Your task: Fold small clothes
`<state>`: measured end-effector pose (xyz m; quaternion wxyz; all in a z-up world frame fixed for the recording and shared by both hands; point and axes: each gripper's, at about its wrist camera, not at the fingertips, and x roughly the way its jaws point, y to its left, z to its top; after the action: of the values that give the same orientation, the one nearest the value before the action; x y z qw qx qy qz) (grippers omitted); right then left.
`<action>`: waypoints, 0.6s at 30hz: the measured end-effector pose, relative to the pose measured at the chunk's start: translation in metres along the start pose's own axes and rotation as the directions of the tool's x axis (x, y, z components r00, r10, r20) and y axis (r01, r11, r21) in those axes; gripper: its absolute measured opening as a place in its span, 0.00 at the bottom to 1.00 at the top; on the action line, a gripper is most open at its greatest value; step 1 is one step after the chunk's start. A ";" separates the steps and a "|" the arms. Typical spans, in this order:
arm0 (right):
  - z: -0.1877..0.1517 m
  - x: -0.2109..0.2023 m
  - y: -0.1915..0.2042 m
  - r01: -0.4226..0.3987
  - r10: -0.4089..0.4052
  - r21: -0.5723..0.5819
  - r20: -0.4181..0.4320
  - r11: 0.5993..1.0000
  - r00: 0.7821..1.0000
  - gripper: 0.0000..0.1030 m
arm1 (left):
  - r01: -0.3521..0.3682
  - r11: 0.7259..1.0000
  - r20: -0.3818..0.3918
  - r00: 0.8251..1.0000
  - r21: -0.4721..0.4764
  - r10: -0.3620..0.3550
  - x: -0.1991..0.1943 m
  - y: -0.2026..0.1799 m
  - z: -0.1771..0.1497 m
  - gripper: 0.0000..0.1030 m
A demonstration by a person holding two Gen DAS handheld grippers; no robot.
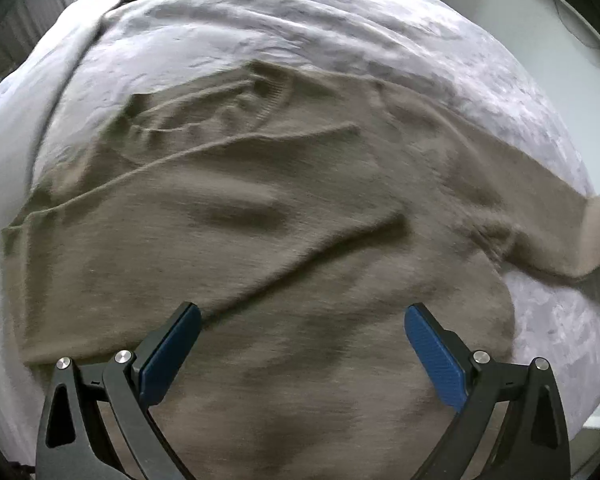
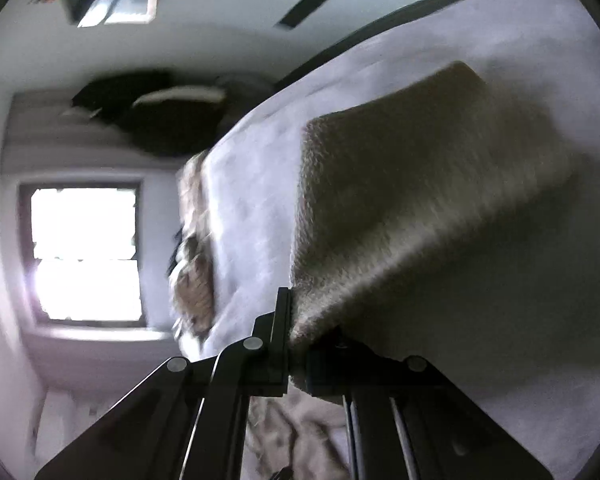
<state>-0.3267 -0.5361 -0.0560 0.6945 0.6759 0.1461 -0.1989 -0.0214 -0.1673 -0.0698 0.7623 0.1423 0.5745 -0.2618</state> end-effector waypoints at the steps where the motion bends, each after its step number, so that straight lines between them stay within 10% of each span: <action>1: -0.003 0.009 0.015 -0.011 0.010 -0.048 -0.026 0.999 1.000 0.06 | -0.006 1.000 0.006 1.000 -0.010 0.006 -0.001 0.005 0.001 0.99; 9: -0.078 0.111 0.135 -0.088 -0.041 -0.447 -0.271 0.890 0.962 0.06 | -0.062 0.984 0.057 0.996 -0.166 0.072 -0.012 0.068 0.001 0.99; 18: -0.242 0.233 0.152 -0.146 -0.323 -0.705 -0.486 0.694 0.812 0.06 | -0.120 0.937 0.070 0.986 -0.328 0.150 -0.017 0.142 -0.010 0.99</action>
<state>-0.0343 -0.3120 -0.0427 0.8116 0.3708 0.4483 0.0526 0.0467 -0.0417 -0.0690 0.8178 0.0421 0.5618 -0.1177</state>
